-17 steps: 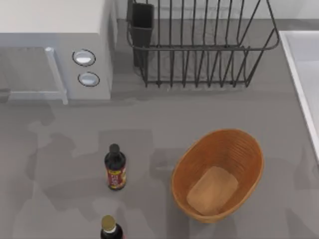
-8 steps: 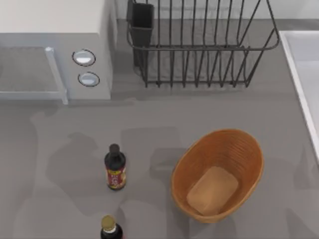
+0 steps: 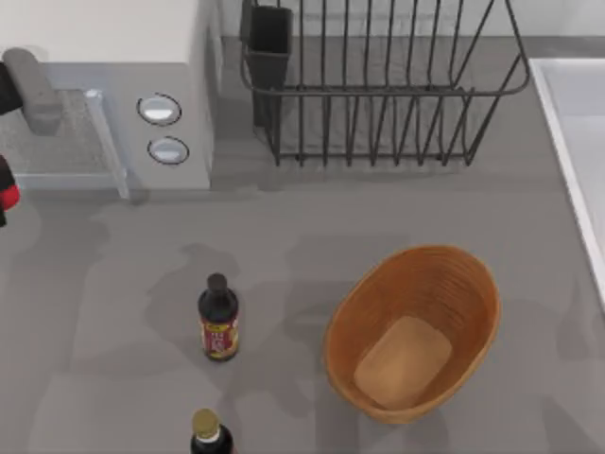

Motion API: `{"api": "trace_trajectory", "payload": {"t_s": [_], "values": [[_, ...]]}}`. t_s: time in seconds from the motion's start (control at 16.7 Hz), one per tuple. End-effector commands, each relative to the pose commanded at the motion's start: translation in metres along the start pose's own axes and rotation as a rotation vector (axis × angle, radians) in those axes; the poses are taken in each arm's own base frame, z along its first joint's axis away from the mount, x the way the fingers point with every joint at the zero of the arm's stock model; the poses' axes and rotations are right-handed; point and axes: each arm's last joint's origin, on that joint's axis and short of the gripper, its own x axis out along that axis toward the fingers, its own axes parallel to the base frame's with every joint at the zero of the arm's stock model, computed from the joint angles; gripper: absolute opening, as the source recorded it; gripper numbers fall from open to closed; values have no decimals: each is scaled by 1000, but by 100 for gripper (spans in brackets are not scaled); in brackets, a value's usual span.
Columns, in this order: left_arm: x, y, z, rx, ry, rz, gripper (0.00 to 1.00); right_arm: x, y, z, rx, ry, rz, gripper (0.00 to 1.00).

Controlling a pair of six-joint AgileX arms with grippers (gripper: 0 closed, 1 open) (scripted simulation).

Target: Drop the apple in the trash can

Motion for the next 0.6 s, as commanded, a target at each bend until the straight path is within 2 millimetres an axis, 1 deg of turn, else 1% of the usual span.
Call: {"api": "trace_trajectory", "payload": {"t_s": [0.18, 0.3, 0.42, 0.6], "values": [[0, -20, 48, -69, -28, -35, 0, 0, 0, 0, 0, 0, 0, 100], [1, -39, 83, -151, -33, -63, 0, 0, 0, 0, 0, 0, 0, 100], [2, -63, 118, -260, -26, -84, 0, 0, 0, 0, 0, 0, 0, 100], [3, -106, 167, -450, -17, -89, 0, 0, 0, 0, 0, 0, 0, 100]]}}
